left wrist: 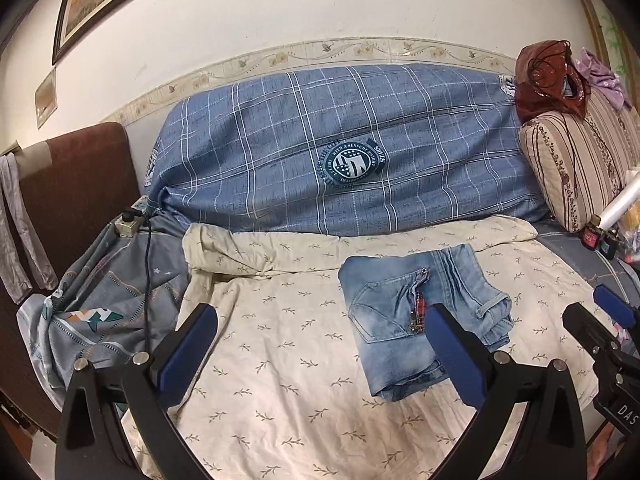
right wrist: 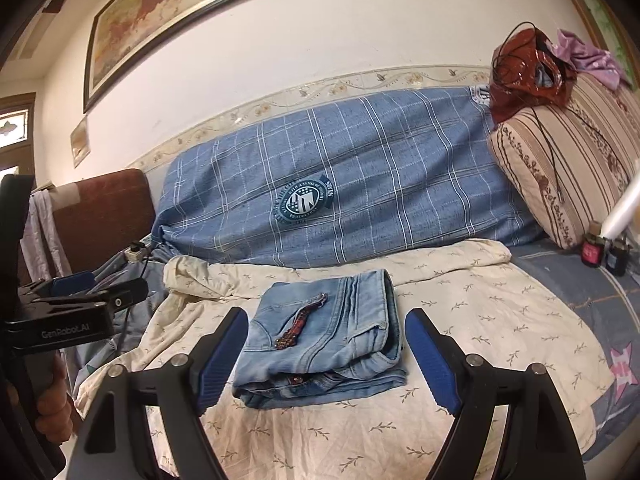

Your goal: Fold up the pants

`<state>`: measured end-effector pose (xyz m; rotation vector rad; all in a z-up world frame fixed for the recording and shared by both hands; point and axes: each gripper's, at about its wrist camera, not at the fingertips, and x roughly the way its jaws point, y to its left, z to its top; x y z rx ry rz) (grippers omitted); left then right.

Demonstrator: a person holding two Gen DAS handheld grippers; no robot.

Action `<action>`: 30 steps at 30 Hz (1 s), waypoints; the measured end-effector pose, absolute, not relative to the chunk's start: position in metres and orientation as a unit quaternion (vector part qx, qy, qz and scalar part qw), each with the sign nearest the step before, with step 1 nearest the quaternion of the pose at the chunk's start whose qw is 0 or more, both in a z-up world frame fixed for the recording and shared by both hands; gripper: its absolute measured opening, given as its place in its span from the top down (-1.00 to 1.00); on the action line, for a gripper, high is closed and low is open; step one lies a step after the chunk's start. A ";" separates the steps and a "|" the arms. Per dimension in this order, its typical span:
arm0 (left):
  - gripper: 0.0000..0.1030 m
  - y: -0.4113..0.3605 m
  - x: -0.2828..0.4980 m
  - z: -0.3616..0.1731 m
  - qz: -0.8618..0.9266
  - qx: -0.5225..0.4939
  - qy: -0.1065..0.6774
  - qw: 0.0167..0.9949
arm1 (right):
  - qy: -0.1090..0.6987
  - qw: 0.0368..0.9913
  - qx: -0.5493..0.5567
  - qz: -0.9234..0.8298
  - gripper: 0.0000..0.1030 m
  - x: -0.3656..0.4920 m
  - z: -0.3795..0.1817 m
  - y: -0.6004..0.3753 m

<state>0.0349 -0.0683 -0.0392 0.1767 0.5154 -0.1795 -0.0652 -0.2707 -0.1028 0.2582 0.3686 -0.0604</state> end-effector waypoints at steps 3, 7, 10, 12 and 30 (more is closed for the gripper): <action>-1.00 -0.066 0.034 -0.041 -0.089 0.089 0.258 0.958 | 0.180 0.976 0.124 -0.028 -0.62 -0.068 -0.099 -0.267; -1.00 -0.064 0.034 -0.046 -0.084 0.094 0.262 0.957 | 0.178 0.977 0.119 -0.024 -0.62 -0.069 -0.097 -0.264; -1.00 -0.061 0.033 -0.048 -0.083 0.094 0.264 0.956 | 0.181 0.977 0.113 -0.019 -0.62 -0.068 -0.098 -0.260; -1.00 -0.059 0.033 -0.049 -0.081 0.094 0.265 0.956 | 0.184 0.977 0.110 -0.015 -0.62 -0.066 -0.099 -0.258; -1.00 -0.042 0.043 -0.057 -0.058 0.076 0.282 0.955 | 0.198 0.976 0.092 0.003 -0.62 -0.058 -0.105 -0.241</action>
